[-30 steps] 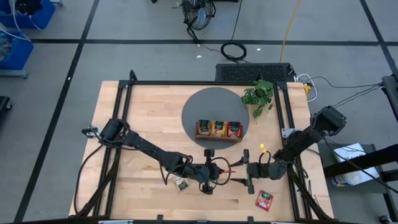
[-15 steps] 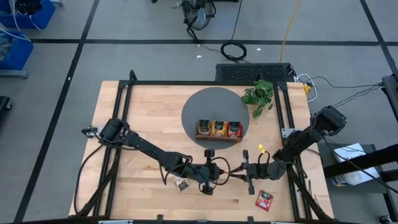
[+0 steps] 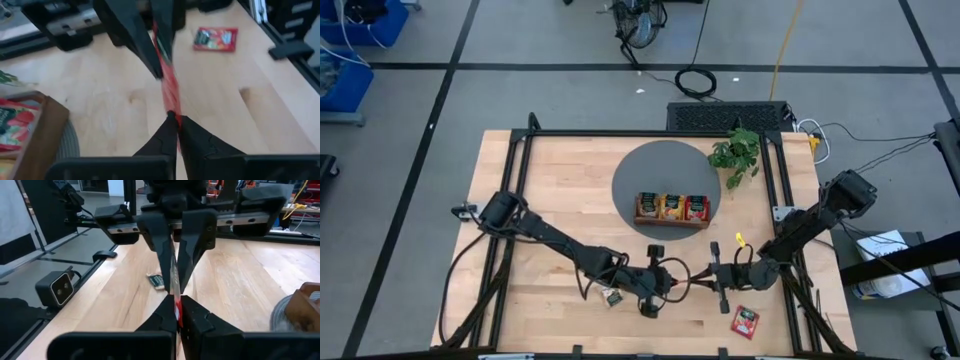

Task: Pick & Place Tea
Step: Put the red tea bag into the right section of the wooden organiser

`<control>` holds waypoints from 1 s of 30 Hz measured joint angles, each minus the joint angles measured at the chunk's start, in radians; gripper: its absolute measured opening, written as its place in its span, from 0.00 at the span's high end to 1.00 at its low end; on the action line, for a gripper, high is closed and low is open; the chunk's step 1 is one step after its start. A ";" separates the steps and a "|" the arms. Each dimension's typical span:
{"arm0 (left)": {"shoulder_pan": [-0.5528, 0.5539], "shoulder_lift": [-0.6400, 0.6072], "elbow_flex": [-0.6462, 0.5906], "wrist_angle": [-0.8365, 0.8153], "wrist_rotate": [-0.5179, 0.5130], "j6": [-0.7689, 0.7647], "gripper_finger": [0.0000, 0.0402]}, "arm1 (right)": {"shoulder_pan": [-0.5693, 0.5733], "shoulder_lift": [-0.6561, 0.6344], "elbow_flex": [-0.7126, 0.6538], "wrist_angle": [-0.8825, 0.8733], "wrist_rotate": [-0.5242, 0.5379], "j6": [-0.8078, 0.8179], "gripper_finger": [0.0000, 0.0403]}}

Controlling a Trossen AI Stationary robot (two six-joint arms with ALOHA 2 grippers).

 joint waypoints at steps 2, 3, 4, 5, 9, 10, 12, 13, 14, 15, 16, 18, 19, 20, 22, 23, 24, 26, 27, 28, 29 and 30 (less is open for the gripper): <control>-0.003 0.000 0.000 -0.023 0.001 0.000 0.93 | 0.000 0.000 0.000 -0.005 0.000 0.000 1.00; -0.003 0.000 0.000 -0.033 0.001 0.000 0.92 | 0.000 0.000 0.000 -0.006 0.000 0.000 1.00; -0.003 -0.001 0.000 -0.041 0.002 0.000 0.91 | 0.000 0.000 0.000 -0.009 0.000 0.000 1.00; -0.003 -0.008 0.000 -0.058 0.002 0.000 0.91 | 0.000 0.000 0.000 -0.014 0.000 0.003 1.00; -0.003 -0.030 -0.001 -0.136 0.002 -0.026 0.90 | 0.000 0.000 0.000 -0.030 0.001 0.017 1.00; -0.002 -0.034 -0.001 -0.164 0.002 -0.034 0.90 | 0.000 0.000 0.000 -0.029 0.001 0.019 1.00; -0.004 -0.035 -0.001 -0.180 0.002 -0.050 0.90 | 0.000 0.000 0.000 -0.029 0.001 0.022 1.00; -0.006 -0.035 -0.001 -0.186 0.002 -0.050 0.90 | 0.000 0.000 0.000 -0.028 0.001 0.022 1.00; -0.009 -0.035 -0.001 -0.183 -0.002 -0.047 0.90 | 0.000 0.000 0.000 -0.025 0.000 0.022 1.00; -0.013 -0.035 -0.001 -0.175 -0.007 -0.034 0.90 | 0.000 0.000 0.000 -0.024 0.000 0.023 1.00; -0.017 -0.035 -0.001 -0.164 -0.016 -0.016 0.90 | 0.000 0.000 0.000 -0.024 0.000 0.023 1.00; -0.023 -0.035 -0.001 -0.159 -0.038 0.011 0.90 | 0.000 0.000 0.000 -0.024 0.000 0.023 1.00; -0.027 -0.035 -0.001 -0.164 -0.047 0.015 0.90 | 0.000 0.000 0.000 -0.023 0.000 0.023 1.00; -0.030 -0.035 -0.001 -0.171 -0.048 0.016 0.90 | 0.000 0.000 0.000 -0.023 0.000 0.023 1.00; -0.031 -0.035 -0.001 -0.176 -0.048 0.017 0.90 | 0.000 0.000 0.000 -0.023 0.000 0.023 1.00; -0.030 -0.035 -0.001 -0.173 -0.048 0.018 0.90 | 0.000 0.000 0.000 -0.023 0.000 0.023 1.00; -0.030 -0.035 -0.001 -0.172 -0.049 0.018 0.90 | 0.000 0.000 0.000 -0.023 0.000 0.023 1.00; -0.028 -0.035 -0.001 -0.173 -0.050 0.019 0.90 | 0.000 0.000 0.000 -0.023 0.000 0.023 1.00; -0.026 -0.035 -0.001 -0.171 -0.050 0.019 0.90 | 0.000 0.000 0.000 -0.023 0.000 0.023 1.00; -0.026 -0.035 -0.001 -0.166 -0.050 0.019 0.90 | 0.000 0.000 0.000 -0.021 0.000 0.023 1.00; -0.024 -0.035 -0.001 -0.161 -0.051 0.018 0.90 | 0.000 0.000 0.000 -0.020 0.000 0.023 1.00; -0.023 -0.035 -0.001 -0.160 -0.051 0.018 0.90 | 0.000 0.000 0.000 -0.020 0.000 0.023 1.00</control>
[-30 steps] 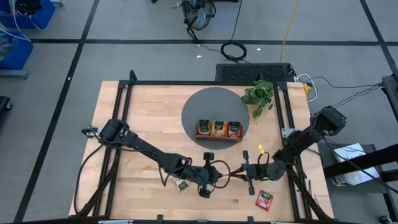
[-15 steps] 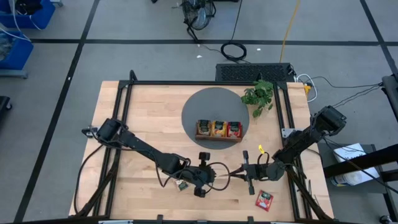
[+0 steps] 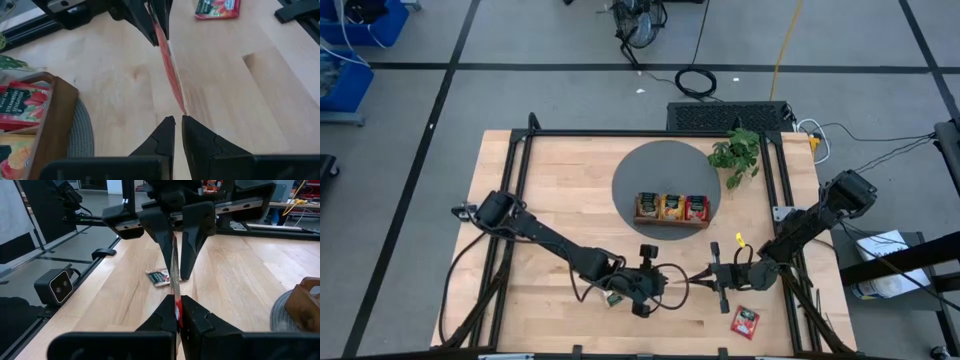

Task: Pick & Place Tea
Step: Put the red tea bag into the right section of the wooden organiser

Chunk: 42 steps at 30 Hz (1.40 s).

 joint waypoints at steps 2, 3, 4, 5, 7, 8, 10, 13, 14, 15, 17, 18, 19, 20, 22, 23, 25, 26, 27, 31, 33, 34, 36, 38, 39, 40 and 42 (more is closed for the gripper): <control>0.003 0.000 0.000 -0.005 0.000 0.001 0.90 | 0.000 0.000 0.000 0.000 0.000 0.000 1.00; 0.005 0.000 0.000 -0.008 -0.007 -0.003 0.90 | 0.000 0.000 0.000 0.000 0.000 0.000 1.00; 0.007 0.000 0.000 -0.011 -0.025 -0.024 0.90 | 0.000 0.000 0.000 0.000 0.000 0.000 1.00; 0.008 0.000 0.000 -0.014 -0.039 -0.050 0.90 | 0.000 0.000 0.000 0.000 0.000 0.000 1.00; 0.009 -0.007 0.000 -0.021 -0.056 -0.053 0.90 | 0.000 0.000 0.000 0.000 0.000 0.000 1.00; 0.008 -0.018 0.000 -0.034 -0.064 -0.024 0.90 | 0.000 0.000 0.000 0.000 0.000 0.000 1.00; -0.004 -0.031 0.021 -0.061 -0.104 0.056 0.90 | 0.000 0.000 0.000 -0.004 0.000 0.000 1.00; -0.050 -0.063 0.047 -0.165 -0.272 0.234 0.90 | 0.000 0.000 0.000 -0.008 0.000 0.001 1.00; -0.061 -0.064 0.059 -0.172 -0.337 0.306 0.90 | 0.000 0.000 0.000 -0.014 -0.001 0.005 1.00; -0.073 -0.064 0.067 -0.181 -0.397 0.377 0.90 | 0.000 0.000 0.000 -0.016 -0.001 0.006 1.00; -0.093 -0.078 0.070 -0.232 -0.544 0.497 0.90 | 0.000 0.000 0.000 -0.015 -0.001 0.007 1.00; -0.095 -0.081 0.077 -0.230 -0.590 0.536 0.90 | 0.000 0.000 0.000 -0.016 -0.001 0.007 1.00; -0.096 -0.086 0.085 -0.213 -0.610 0.556 0.90 | 0.000 0.000 0.000 -0.018 -0.001 0.007 1.00; -0.096 -0.106 0.086 -0.219 -0.612 0.561 0.90 | 0.000 0.000 0.000 -0.017 0.000 0.007 1.00; -0.088 -0.159 0.083 -0.258 -0.569 0.529 0.90 | 0.000 -0.001 0.000 -0.018 -0.001 0.011 1.00; -0.077 -0.188 0.087 -0.263 -0.502 0.494 0.90 | 0.000 -0.001 0.000 -0.023 -0.001 0.013 1.00; -0.055 -0.271 0.075 -0.334 -0.347 0.424 0.90 | 0.000 0.000 0.000 -0.026 -0.001 0.016 1.00; -0.037 -0.309 0.067 -0.344 -0.272 0.389 0.90 | 0.000 -0.001 0.000 -0.028 -0.001 0.022 1.00; -0.017 -0.350 0.058 -0.315 -0.190 0.353 0.90 | 0.000 -0.001 0.000 -0.031 -0.001 0.026 1.00; 0.072 -0.522 -0.032 -0.231 0.129 0.222 0.90 | 0.000 0.000 0.001 -0.038 -0.001 0.030 1.00; 0.120 -0.606 -0.132 -0.130 0.277 0.166 0.90 | 0.000 0.000 0.000 -0.038 -0.004 0.029 1.00; 0.142 -0.643 -0.194 -0.082 0.329 0.136 0.90 | 0.000 0.000 0.000 -0.039 -0.013 0.031 1.00; 0.182 -0.707 -0.326 0.095 0.381 0.076 0.90 | 0.000 0.000 0.000 -0.042 -0.027 0.032 1.00; 0.210 -0.774 -0.467 0.248 0.406 0.010 0.90 | 0.000 0.000 0.000 -0.038 -0.031 0.033 1.00; 0.223 -0.798 -0.527 0.350 0.417 -0.027 0.90 | 0.000 0.000 0.000 -0.038 -0.030 0.033 1.00; 0.233 -0.816 -0.583 0.433 0.423 -0.064 0.90 | 0.000 0.000 0.000 -0.037 -0.030 0.031 1.00; 0.245 -0.837 -0.677 0.526 0.440 -0.111 0.90 | -0.001 0.000 0.000 -0.031 -0.027 0.028 1.00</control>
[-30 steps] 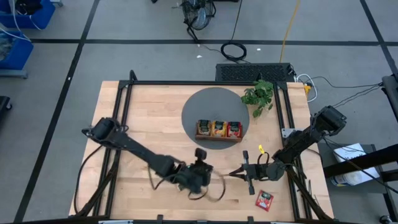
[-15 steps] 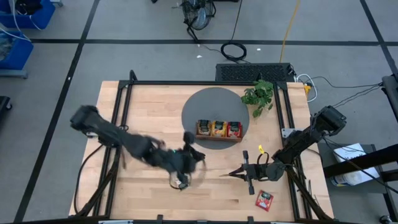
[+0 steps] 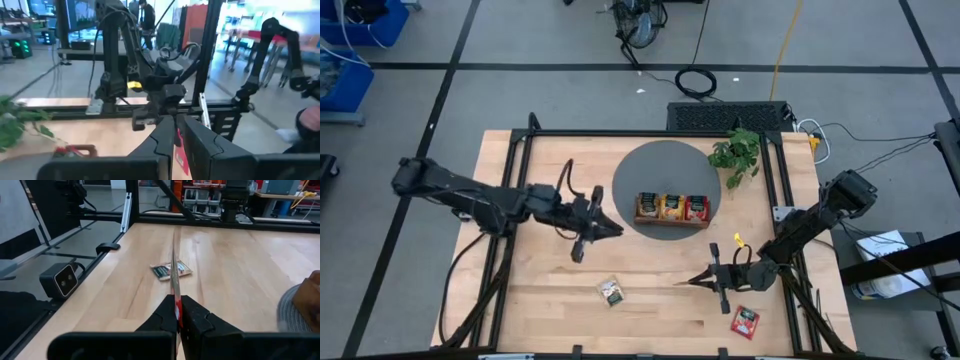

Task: Pick & Place Tea
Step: Put the red tea bag into the right section of the wooden organiser

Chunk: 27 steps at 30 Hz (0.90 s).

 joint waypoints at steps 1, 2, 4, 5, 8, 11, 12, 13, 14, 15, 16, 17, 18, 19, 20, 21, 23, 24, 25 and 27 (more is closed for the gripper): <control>-0.001 0.002 -0.032 0.044 0.010 -0.015 0.90 | 0.000 0.000 0.001 -0.001 0.000 -0.002 1.00; -0.010 0.004 -0.062 0.076 0.014 -0.031 0.90 | -0.002 0.000 0.000 -0.002 0.001 -0.002 1.00; -0.049 0.003 -0.108 0.118 0.007 -0.039 0.90 | -0.007 0.000 0.000 -0.003 0.000 0.002 1.00; -0.074 0.005 -0.127 0.154 -0.014 -0.021 0.90 | -0.008 0.000 0.000 -0.004 0.000 0.003 1.00; -0.160 0.035 -0.185 0.254 -0.135 0.070 0.90 | -0.008 0.000 0.000 -0.003 0.000 0.005 1.00; -0.225 0.057 -0.222 0.345 -0.232 0.156 0.90 | -0.007 0.000 0.000 -0.003 0.001 0.005 1.00; -0.241 0.064 -0.228 0.381 -0.261 0.177 0.90 | -0.008 0.000 0.000 -0.005 0.001 0.003 1.00; -0.253 0.069 -0.237 0.403 -0.289 0.189 0.90 | -0.008 0.000 0.000 -0.006 0.001 0.002 1.00; -0.263 0.076 -0.246 0.412 -0.312 0.201 0.90 | -0.010 0.000 0.000 -0.006 0.002 0.002 1.00; -0.271 0.087 -0.251 0.416 -0.328 0.211 0.90 | -0.013 0.000 0.000 -0.006 0.002 -0.002 1.00; -0.272 0.098 -0.251 0.421 -0.340 0.217 0.90 | -0.014 0.000 0.000 -0.006 0.002 -0.008 1.00; -0.272 0.102 -0.250 0.420 -0.356 0.219 0.90 | -0.015 0.000 0.000 -0.006 0.003 -0.017 1.00; -0.272 0.101 -0.249 0.420 -0.368 0.219 0.90 | -0.016 0.000 0.000 -0.006 0.003 -0.028 1.00; -0.272 0.100 -0.246 0.427 -0.373 0.219 0.90 | -0.016 0.000 0.000 -0.006 0.003 -0.037 1.00; -0.268 0.100 -0.244 0.432 -0.374 0.219 0.90 | -0.016 0.000 0.000 -0.007 0.003 -0.045 1.00; -0.262 0.099 -0.244 0.427 -0.376 0.219 0.90 | -0.018 0.000 0.000 -0.006 0.003 -0.051 1.00; -0.253 0.099 -0.244 0.400 -0.376 0.212 0.90 | -0.023 0.000 0.000 -0.002 0.003 -0.053 1.00; -0.250 0.099 -0.245 0.390 -0.376 0.203 0.90 | -0.027 0.000 0.000 0.001 0.003 -0.054 1.00; -0.245 0.099 -0.245 0.384 -0.376 0.194 0.90 | -0.029 0.000 0.000 0.001 0.004 -0.054 1.00; -0.245 0.099 -0.245 0.369 -0.377 0.183 0.90 | -0.034 0.000 0.000 -0.004 0.004 -0.055 1.00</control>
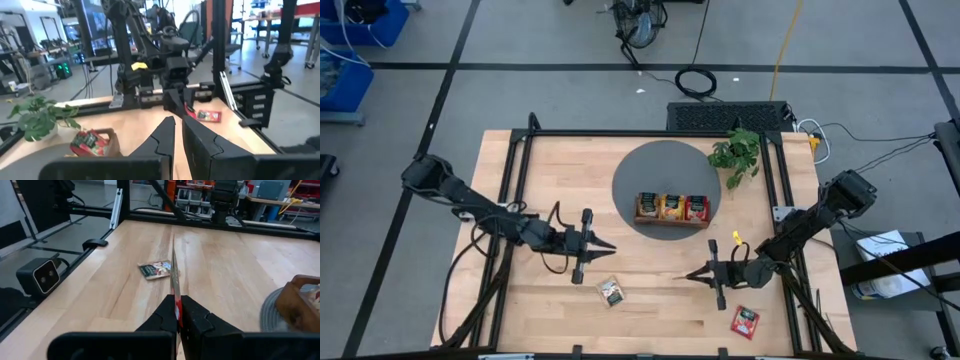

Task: Pick & Place Tea
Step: Put the red tea bag into the right section of the wooden organiser

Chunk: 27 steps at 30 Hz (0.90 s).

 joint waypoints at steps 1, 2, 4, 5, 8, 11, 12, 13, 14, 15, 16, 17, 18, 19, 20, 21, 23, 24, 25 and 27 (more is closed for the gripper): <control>-0.001 0.000 0.000 -0.011 0.001 0.000 0.90 | -0.003 0.000 0.000 -0.001 0.000 -0.004 1.00; -0.001 0.000 0.000 -0.018 0.002 0.003 0.90 | -0.006 0.000 0.000 -0.001 0.000 -0.017 1.00; 0.001 0.000 0.000 -0.019 0.001 0.025 0.90 | -0.013 0.000 0.000 -0.003 0.000 -0.055 1.00; 0.004 0.000 0.000 -0.018 0.000 0.035 0.90 | -0.019 0.000 0.000 -0.006 0.000 -0.074 1.00; 0.018 0.000 0.000 -0.018 -0.001 0.058 0.90 | -0.047 -0.030 0.000 -0.067 0.000 -0.120 1.00; 0.038 0.000 0.000 -0.019 -0.002 0.064 0.90 | -0.088 -0.115 0.000 -0.218 0.000 -0.120 1.00; 0.045 0.000 0.000 -0.019 -0.002 0.064 0.90 | -0.101 -0.152 0.000 -0.283 0.001 -0.114 1.00; 0.053 0.000 0.000 -0.019 -0.002 0.064 0.90 | -0.114 -0.191 0.000 -0.338 0.001 -0.106 1.00; 0.061 0.000 0.000 -0.019 -0.002 0.064 0.90 | -0.126 -0.237 0.000 -0.396 0.000 -0.099 1.00; 0.069 0.000 0.000 -0.020 -0.002 0.064 0.90 | -0.136 -0.284 0.000 -0.456 0.000 -0.098 1.00; 0.075 0.000 0.000 -0.020 -0.002 0.064 0.90 | -0.145 -0.327 0.000 -0.508 0.001 -0.098 1.00; 0.081 0.000 0.000 -0.020 -0.002 0.064 0.90 | -0.155 -0.374 0.000 -0.564 0.000 -0.098 1.00; 0.088 0.000 0.000 -0.022 -0.002 0.064 0.90 | -0.164 -0.418 0.000 -0.617 -0.001 -0.105 1.00; 0.094 0.000 0.000 -0.025 -0.002 0.063 0.90 | -0.173 -0.460 0.000 -0.662 -0.005 -0.117 1.00; 0.101 0.000 0.000 -0.031 -0.002 0.062 0.90 | -0.184 -0.502 0.000 -0.701 -0.027 -0.134 1.00; 0.106 0.000 0.000 -0.038 -0.002 0.058 0.90 | -0.197 -0.542 0.000 -0.738 -0.055 -0.153 1.00; 0.115 0.000 0.000 -0.047 -0.002 0.048 0.90 | -0.232 -0.615 0.000 -0.800 -0.127 -0.189 1.00; 0.119 0.000 0.000 -0.050 -0.002 0.042 0.90 | -0.254 -0.647 0.000 -0.820 -0.160 -0.200 1.00; 0.123 0.000 0.000 -0.051 -0.002 0.034 0.90 | -0.280 -0.674 0.000 -0.835 -0.186 -0.205 1.00; 0.127 0.000 0.000 -0.051 -0.002 0.017 0.90 | -0.340 -0.713 0.000 -0.858 -0.227 -0.199 1.00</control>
